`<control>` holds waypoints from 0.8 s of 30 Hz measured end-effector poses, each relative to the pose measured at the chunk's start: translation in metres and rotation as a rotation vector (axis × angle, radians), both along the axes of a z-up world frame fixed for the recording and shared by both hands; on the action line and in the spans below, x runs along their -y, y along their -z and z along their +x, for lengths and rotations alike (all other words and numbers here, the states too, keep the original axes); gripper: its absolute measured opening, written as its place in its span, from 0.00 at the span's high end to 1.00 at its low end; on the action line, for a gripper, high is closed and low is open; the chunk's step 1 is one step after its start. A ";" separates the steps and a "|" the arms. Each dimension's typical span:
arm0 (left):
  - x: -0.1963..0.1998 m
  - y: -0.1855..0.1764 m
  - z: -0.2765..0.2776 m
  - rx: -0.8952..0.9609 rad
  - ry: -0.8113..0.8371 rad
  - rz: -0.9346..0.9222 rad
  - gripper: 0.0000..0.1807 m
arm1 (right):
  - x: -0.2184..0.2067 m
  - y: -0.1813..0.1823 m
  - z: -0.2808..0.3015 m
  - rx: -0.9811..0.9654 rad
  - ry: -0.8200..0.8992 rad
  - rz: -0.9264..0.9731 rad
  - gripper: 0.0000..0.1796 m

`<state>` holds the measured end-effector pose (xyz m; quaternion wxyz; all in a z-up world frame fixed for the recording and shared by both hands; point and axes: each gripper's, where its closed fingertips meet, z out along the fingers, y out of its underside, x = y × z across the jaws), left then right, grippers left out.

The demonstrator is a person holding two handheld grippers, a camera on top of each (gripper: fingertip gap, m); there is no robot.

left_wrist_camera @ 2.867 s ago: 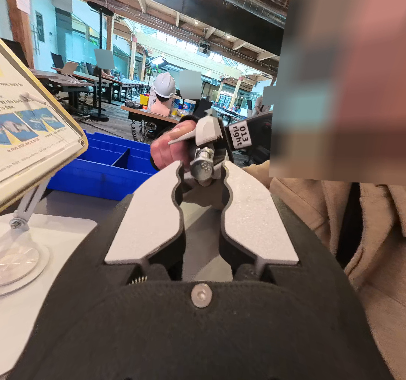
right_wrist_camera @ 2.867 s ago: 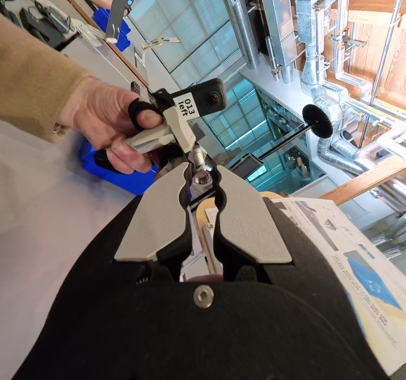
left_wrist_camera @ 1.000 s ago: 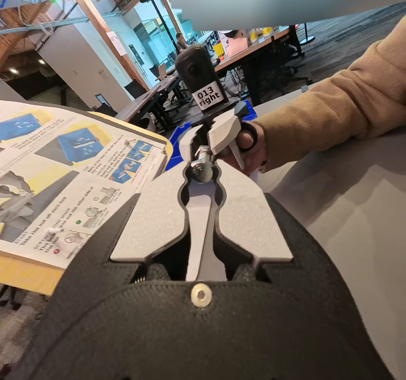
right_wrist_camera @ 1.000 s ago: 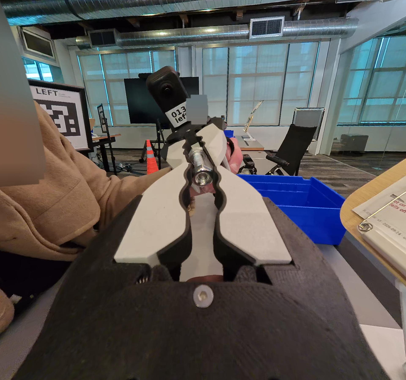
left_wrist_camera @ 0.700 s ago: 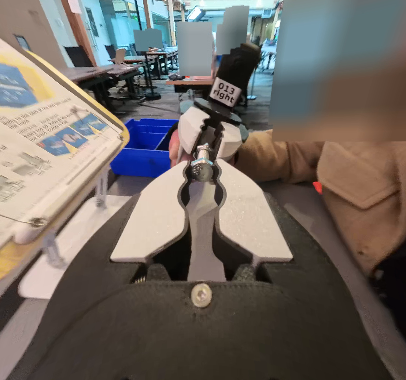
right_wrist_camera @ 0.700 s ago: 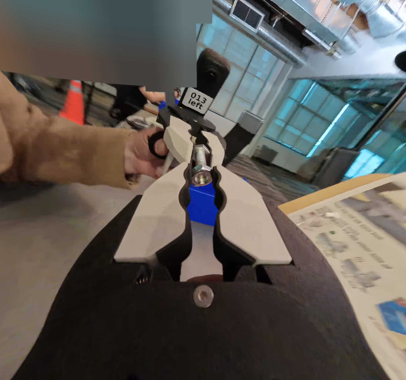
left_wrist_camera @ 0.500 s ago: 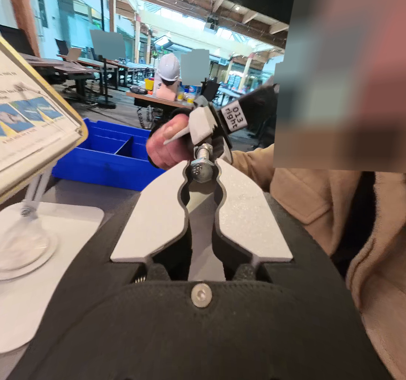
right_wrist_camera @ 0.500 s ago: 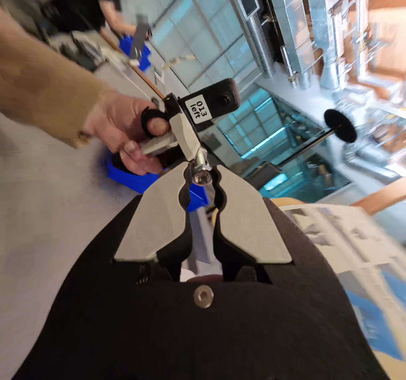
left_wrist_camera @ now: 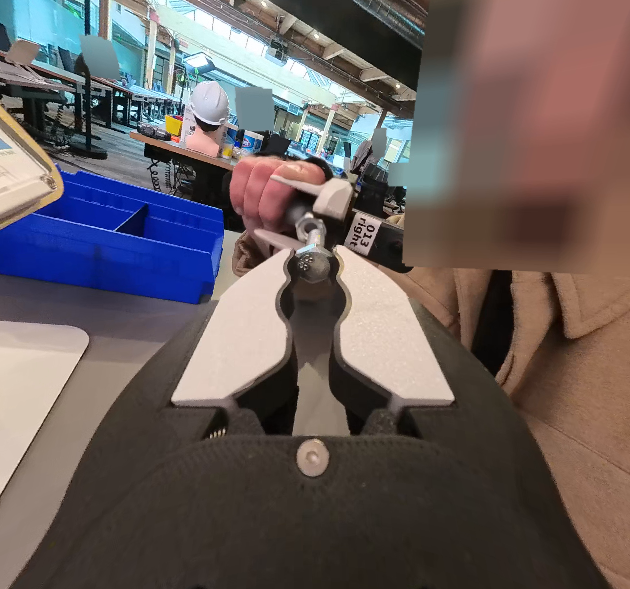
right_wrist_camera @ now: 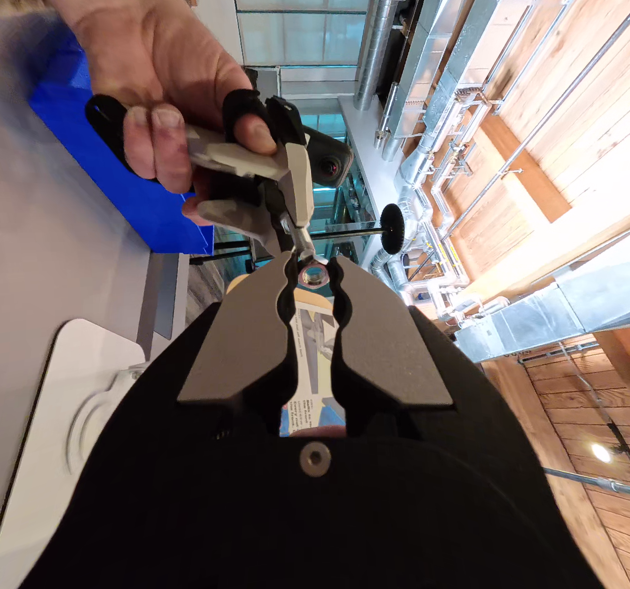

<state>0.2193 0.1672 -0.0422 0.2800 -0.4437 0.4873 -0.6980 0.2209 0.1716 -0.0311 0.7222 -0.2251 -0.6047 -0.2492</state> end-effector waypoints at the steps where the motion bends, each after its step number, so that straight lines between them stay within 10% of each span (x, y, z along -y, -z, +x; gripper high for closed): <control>1: -0.002 0.000 -0.001 0.002 -0.007 0.002 0.90 | -0.001 -0.001 0.002 -0.004 0.003 0.000 0.90; 14: -0.047 0.013 -0.015 -0.113 -0.299 0.190 0.90 | -0.014 -0.012 0.027 -0.193 -0.057 -0.348 0.90; 24: -0.051 0.005 -0.023 -0.148 -0.375 0.284 0.90 | -0.040 -0.022 0.143 -0.281 0.226 -0.541 0.90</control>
